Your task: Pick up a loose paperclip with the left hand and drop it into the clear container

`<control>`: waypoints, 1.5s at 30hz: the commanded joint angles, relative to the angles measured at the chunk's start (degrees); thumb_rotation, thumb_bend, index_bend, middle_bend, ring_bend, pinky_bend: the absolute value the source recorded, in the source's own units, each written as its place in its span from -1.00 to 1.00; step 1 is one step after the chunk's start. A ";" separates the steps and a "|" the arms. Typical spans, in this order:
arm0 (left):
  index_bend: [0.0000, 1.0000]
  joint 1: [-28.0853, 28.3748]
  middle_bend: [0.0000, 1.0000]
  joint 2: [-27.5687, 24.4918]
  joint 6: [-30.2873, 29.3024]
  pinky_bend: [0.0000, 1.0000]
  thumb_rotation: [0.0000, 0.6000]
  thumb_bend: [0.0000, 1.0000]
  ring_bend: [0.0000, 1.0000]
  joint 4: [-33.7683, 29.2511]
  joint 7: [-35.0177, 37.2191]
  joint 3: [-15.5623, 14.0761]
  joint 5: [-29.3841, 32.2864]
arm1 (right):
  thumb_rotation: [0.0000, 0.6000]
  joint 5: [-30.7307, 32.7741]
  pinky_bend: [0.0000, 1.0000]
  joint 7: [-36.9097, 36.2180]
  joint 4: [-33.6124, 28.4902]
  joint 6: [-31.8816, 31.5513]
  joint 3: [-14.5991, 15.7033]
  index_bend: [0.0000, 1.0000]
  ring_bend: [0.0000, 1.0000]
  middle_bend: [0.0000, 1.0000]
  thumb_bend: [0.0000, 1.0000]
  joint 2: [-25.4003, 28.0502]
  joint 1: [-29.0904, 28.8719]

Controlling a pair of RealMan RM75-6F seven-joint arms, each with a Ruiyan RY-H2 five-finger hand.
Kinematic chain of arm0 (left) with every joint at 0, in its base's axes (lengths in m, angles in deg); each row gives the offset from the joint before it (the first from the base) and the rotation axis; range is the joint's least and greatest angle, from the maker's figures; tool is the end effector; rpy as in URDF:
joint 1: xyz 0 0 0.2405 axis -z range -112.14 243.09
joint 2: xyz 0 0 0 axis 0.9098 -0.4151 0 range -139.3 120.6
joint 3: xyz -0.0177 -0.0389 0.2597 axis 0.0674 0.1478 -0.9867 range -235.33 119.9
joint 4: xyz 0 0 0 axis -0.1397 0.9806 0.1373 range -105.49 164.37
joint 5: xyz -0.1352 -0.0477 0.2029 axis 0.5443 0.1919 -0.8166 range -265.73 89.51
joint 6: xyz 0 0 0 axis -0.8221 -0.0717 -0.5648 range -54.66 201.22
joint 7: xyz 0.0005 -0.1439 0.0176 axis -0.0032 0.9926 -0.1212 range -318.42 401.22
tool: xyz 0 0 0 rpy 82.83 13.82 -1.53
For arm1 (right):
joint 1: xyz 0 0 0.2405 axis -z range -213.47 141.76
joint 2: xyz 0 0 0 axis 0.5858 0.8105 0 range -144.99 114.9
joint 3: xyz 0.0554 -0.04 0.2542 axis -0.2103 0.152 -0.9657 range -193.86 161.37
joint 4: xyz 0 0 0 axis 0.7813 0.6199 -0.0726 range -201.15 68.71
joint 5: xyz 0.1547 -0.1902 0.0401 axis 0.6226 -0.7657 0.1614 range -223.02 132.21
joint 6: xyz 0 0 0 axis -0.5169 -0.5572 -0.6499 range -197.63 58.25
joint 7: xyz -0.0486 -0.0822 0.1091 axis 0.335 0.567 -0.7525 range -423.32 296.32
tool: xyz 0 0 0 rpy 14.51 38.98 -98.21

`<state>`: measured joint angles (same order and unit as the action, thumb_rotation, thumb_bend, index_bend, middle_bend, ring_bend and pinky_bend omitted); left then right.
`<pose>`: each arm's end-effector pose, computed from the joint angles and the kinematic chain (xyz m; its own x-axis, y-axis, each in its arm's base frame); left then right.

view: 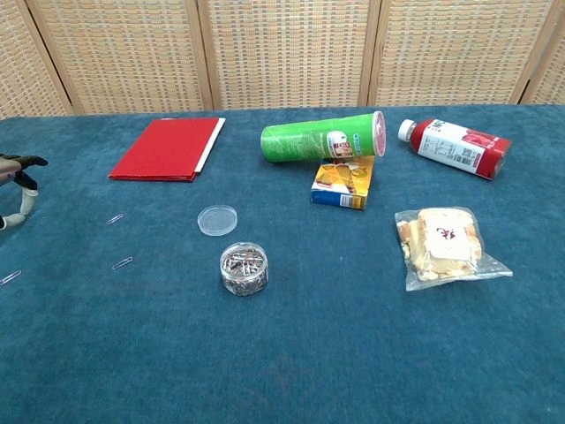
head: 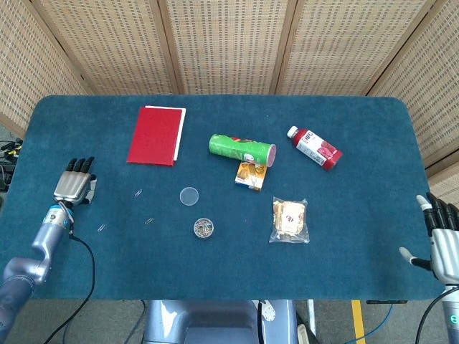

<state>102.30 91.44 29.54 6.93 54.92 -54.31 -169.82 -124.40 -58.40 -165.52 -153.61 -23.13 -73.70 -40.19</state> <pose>-0.3869 0.4223 0.0154 0.6734 0.2786 0.6848 0.7299 -0.1035 -0.6757 -0.3255 -0.1973 0.1593 0.4364 0.0318 0.8992 -0.8962 0.1037 0.4313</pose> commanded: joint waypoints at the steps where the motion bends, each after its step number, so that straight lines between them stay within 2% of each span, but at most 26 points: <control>1: 0.53 0.06 -1.00 -0.69 -1.36 -1.00 1.00 -0.16 -1.00 -1.13 0.44 0.27 -0.09 | 1.00 0.01 -1.00 -0.07 0.00 -0.01 0.00 -1.00 -1.00 -1.00 -1.00 0.02 0.01; 4: 0.53 0.24 -1.00 -2.23 -4.46 -1.00 1.00 -0.16 -1.00 -3.94 1.56 0.81 -0.42 | 1.00 -0.14 -1.00 -0.24 -0.09 -0.12 0.01 -1.00 -1.00 -1.00 -1.00 0.10 0.05; 8: 0.53 0.71 -1.00 -6.44 -11.94 -1.00 1.00 -0.14 -1.00 -12.95 3.20 1.64 -2.17 | 1.00 -0.40 -1.00 -0.61 -0.16 -0.22 0.09 -1.00 -1.00 -1.00 -1.00 0.26 0.11; 9: 0.54 1.74 -1.00 -8.22 -17.97 -1.00 1.00 -0.13 -1.00 -19.29 3.80 1.52 -5.39 | 1.00 -0.63 -1.00 -0.66 -0.22 -0.32 0.16 -1.00 -1.00 -1.00 -1.00 0.30 0.14; 11: 0.54 1.88 -1.00 -11.33 -21.49 -1.00 1.00 -0.12 -1.00 -27.58 1.81 0.95 -7.72 | 1.00 -0.83 -1.00 -0.70 -0.24 -0.49 0.24 -1.00 -1.00 -1.00 -1.00 0.34 0.23; 16: 0.55 3.73 -1.00 -14.87 -22.06 -1.00 1.00 -0.12 -1.00 -45.00 -6.99 0.85 -10.11 | 1.00 -1.08 -1.00 -1.25 -0.21 -0.84 0.32 -1.00 -1.00 -1.00 -1.00 0.51 0.47; 21: 0.56 5.44 -1.00 -13.57 -19.06 -1.00 1.00 -0.11 -1.00 -52.41 -14.54 1.29 -9.24 | 1.00 -1.32 -1.00 -1.88 -0.12 -0.95 0.42 -1.00 -1.00 -1.00 -1.00 0.73 0.62; 27: 0.56 6.87 -1.00 -9.73 -15.66 -1.00 1.00 -0.12 -1.00 -55.34 -19.60 0.97 -7.74 | 1.00 -1.52 -1.00 -3.18 0.20 -1.00 0.51 -1.00 -1.00 -1.00 -1.00 1.09 0.83; 39: 0.56 7.07 -1.00 -5.88 -12.83 -1.00 1.00 -0.12 -1.00 -52.65 -23.78 0.18 -4.93 | 1.00 -2.22 -1.00 -4.75 0.45 -1.00 0.79 -1.00 -1.00 -1.00 -1.00 1.56 1.01; 45: 0.56 7.36 -1.00 -4.69 -11.46 -1.00 1.00 -0.12 -1.00 -51.22 -22.77 0.66 -3.25 | 1.00 -2.40 -1.00 -4.74 0.46 -0.64 0.92 -1.00 -1.00 -1.00 -1.00 1.56 0.86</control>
<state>109.57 86.60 17.94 -44.45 32.01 -53.75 -173.21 -126.79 -63.16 -165.05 -154.26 -22.22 -72.13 -39.32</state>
